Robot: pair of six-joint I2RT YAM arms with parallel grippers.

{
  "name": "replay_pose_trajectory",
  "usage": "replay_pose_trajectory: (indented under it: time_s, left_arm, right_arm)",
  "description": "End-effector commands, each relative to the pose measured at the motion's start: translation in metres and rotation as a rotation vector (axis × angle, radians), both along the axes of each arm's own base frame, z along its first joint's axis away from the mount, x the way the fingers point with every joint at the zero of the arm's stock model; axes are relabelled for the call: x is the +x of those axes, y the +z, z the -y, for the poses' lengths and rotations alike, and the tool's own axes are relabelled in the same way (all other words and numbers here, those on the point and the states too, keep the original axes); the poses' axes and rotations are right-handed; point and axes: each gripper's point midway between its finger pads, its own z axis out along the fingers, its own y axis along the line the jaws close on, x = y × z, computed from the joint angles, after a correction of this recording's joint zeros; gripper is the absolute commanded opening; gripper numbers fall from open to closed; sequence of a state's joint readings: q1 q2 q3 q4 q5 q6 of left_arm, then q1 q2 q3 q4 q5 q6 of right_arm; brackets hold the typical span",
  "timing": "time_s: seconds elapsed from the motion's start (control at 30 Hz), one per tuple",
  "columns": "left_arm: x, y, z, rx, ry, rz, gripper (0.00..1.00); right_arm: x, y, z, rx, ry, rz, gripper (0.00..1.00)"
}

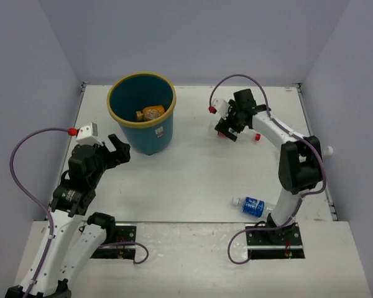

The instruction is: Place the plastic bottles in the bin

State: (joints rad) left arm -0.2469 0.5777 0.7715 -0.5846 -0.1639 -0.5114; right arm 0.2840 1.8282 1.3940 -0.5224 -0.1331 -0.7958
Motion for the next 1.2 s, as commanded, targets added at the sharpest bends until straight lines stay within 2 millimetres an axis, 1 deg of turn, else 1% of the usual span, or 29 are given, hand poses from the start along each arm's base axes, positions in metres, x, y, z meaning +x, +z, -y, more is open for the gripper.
replay_pose_trajectory:
  time_s: [0.0, 0.1, 0.13, 0.17, 0.27, 0.33, 0.4, 0.47, 0.53, 0.6, 0.63, 0.7, 0.73, 0.83, 0.9, 0.93, 1.0, 1.03, 1.07, 1.1, 1.13, 1.17]
  left_arm:
    - [0.006, 0.006, -0.002, 0.01, -0.005, 0.036, 1.0]
    - [0.006, 0.005, -0.004, 0.015, 0.003, 0.031, 1.0]
    - [0.006, 0.004, -0.004, 0.014, 0.005, 0.03, 1.0]
    - [0.006, 0.004, -0.004, 0.015, 0.006, 0.029, 1.0]
    - [0.006, 0.004, -0.004, 0.015, 0.006, 0.029, 1.0]
    - [0.007, 0.003, -0.004, 0.016, 0.006, 0.026, 1.0]
    - [0.007, 0.003, -0.004, 0.015, 0.005, 0.024, 1.0]
    - [0.007, 0.002, -0.004, 0.015, 0.005, 0.021, 1.0]
    - [0.006, 0.003, -0.004, 0.013, 0.005, 0.024, 1.0]
    - [0.006, 0.004, -0.005, 0.01, 0.008, 0.031, 1.0]
    - [0.006, 0.005, -0.005, 0.01, 0.009, 0.034, 1.0]
    - [0.006, 0.004, -0.005, 0.009, 0.01, 0.031, 1.0]
    - [0.005, 0.005, -0.005, 0.008, 0.009, 0.032, 1.0]
    - [0.005, 0.006, -0.004, 0.006, 0.004, 0.039, 1.0]
    - [0.004, 0.008, -0.004, 0.002, 0.003, 0.047, 1.0]
    - [0.004, 0.009, -0.004, -0.001, 0.0, 0.05, 1.0]
    - [0.003, 0.009, -0.003, -0.006, -0.005, 0.053, 1.0]
    - [0.002, 0.009, -0.002, -0.008, -0.01, 0.053, 1.0]
    - [0.002, 0.01, -0.001, -0.01, -0.018, 0.055, 1.0]
    - [0.002, 0.011, 0.001, -0.014, -0.026, 0.059, 1.0]
    - [0.001, 0.012, 0.003, -0.018, -0.037, 0.066, 1.0]
    - [0.001, 0.012, 0.003, -0.018, -0.038, 0.065, 1.0]
  right_arm:
    - [0.03, 0.001, 0.007, -0.05, -0.014, 0.027, 0.99]
    - [0.041, -0.013, 0.006, -0.053, -0.031, 0.005, 0.99]
    - [0.045, -0.013, 0.004, -0.047, -0.032, 0.008, 0.99]
    - [0.046, -0.017, 0.003, -0.045, -0.029, -0.002, 0.99]
    - [0.041, -0.028, 0.0, -0.036, -0.024, -0.05, 0.98]
    - [0.037, -0.035, 0.001, -0.032, -0.038, -0.084, 0.93]
    - [0.035, -0.036, 0.002, -0.037, -0.037, -0.087, 0.89]
    - [0.028, -0.037, 0.003, -0.04, -0.035, -0.113, 0.81]
    - [0.021, -0.04, 0.005, -0.05, -0.04, -0.148, 0.68]
    - [0.018, -0.039, 0.008, -0.06, -0.051, -0.16, 0.47]
    - [0.019, -0.037, 0.012, -0.078, -0.069, -0.15, 0.3]
    - [0.018, -0.034, 0.016, -0.093, -0.082, -0.139, 0.21]
    - [0.017, -0.031, 0.017, -0.094, -0.088, -0.133, 0.2]
    - [0.019, 0.0, 0.013, -0.048, -0.107, -0.069, 0.18]
    - [0.019, 0.038, 0.001, 0.011, -0.097, 0.014, 0.16]
    - [0.02, 0.062, -0.007, 0.047, -0.093, 0.07, 0.16]
    - [0.022, 0.094, -0.023, 0.116, -0.1, 0.158, 0.15]
    - [0.019, 0.132, -0.033, 0.193, -0.118, 0.233, 0.13]
    - [0.019, 0.162, -0.046, 0.263, -0.118, 0.296, 0.12]
    - [0.015, 0.194, -0.061, 0.337, -0.113, 0.352, 0.12]
    - [0.005, 0.226, -0.078, 0.415, -0.103, 0.395, 0.11]
    - [0.006, 0.233, -0.08, 0.429, -0.099, 0.413, 0.11]
